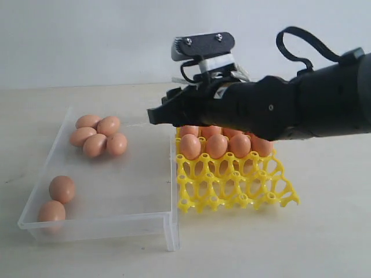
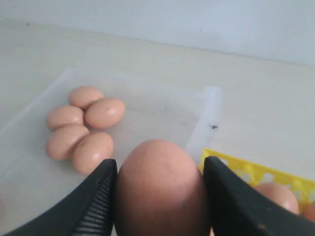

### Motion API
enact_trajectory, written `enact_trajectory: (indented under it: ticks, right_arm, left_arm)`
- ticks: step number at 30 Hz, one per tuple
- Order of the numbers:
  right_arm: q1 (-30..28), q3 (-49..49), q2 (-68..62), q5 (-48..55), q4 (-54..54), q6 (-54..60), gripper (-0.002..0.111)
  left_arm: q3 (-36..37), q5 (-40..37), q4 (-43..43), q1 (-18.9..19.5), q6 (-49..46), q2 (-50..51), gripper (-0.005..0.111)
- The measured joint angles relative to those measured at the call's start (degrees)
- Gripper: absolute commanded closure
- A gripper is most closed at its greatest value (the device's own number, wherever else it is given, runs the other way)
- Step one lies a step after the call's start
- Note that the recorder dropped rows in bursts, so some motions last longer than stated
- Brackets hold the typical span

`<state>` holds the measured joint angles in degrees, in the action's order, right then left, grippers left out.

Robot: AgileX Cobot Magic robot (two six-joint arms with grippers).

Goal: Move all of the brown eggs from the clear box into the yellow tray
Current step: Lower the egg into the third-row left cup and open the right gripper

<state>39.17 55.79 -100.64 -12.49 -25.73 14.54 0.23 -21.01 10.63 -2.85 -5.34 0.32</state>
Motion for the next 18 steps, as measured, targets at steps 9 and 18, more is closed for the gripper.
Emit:
enact_trajectory:
  ticks: [9,18]
  right_arm:
    - [-2.16,-1.02,-5.74,-0.84,-1.35,0.00,0.108]
    - [-2.56,-1.02,-7.97,0.06,-1.58,-2.31,0.108]
  left_arm:
    - [0.00,0.00,0.00,0.00,0.00,0.00,0.107]
    - [0.00,0.00,0.00,0.00,0.00,0.00,0.107]
